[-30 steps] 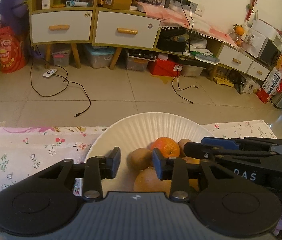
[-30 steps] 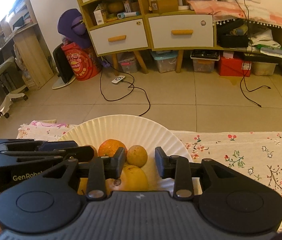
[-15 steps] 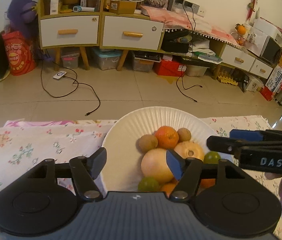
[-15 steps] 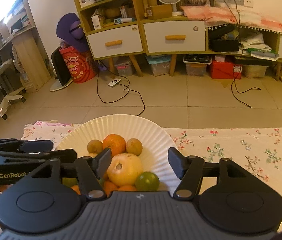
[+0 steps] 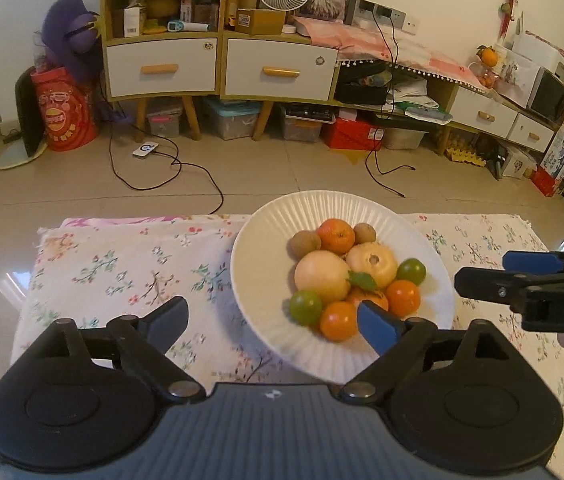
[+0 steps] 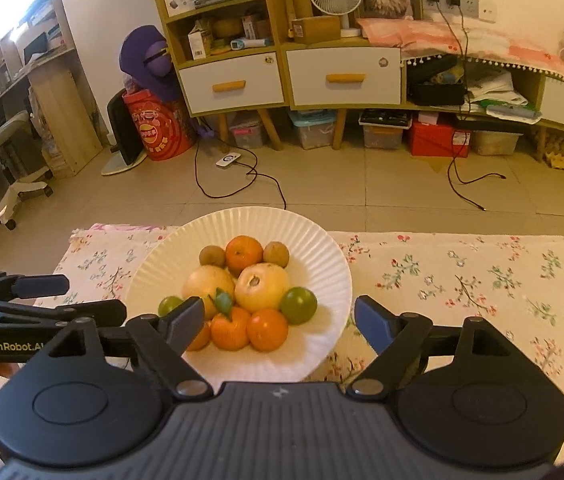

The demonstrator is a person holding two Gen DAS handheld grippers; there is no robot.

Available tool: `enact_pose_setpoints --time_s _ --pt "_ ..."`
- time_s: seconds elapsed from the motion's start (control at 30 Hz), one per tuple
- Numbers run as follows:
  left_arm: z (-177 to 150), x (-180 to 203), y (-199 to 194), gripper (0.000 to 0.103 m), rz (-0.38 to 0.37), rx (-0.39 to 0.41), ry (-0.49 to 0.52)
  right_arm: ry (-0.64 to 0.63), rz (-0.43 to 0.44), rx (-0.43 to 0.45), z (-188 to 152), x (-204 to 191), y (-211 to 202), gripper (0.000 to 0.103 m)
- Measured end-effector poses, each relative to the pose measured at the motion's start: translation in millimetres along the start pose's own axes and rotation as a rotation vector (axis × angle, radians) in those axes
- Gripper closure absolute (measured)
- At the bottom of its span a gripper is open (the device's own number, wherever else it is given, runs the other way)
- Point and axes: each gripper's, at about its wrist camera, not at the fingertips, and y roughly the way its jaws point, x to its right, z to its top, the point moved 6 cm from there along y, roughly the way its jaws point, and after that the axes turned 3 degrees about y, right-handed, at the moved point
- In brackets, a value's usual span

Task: Organize fruits
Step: 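Withdraw both open tools from the plate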

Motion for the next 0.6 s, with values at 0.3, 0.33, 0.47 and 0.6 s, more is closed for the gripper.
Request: enact_pose_setpoints --time_s 0.3,0.33,0.47,0.6 --pt "-19 4 -25 0.018 0.017 -0.015 0.015 -0.027 -0.007 -0.006 -16 -10 -25 0.011" --pt "-22 4 -27 0.018 0.017 -0.019 0.016 -0.027 -0.006 -0.009 -18 -11 -27 0.01" --pt "-31 8 -36 0.017 0.018 -0.03 0.021 -0.028 -0.009 -0.026 -27 -14 -34 0.009" --pt "-40 13 -40 0.017 0.024 -0.044 0.038 -0.031 -0.02 -0.038 -36 -16 -40 0.008"
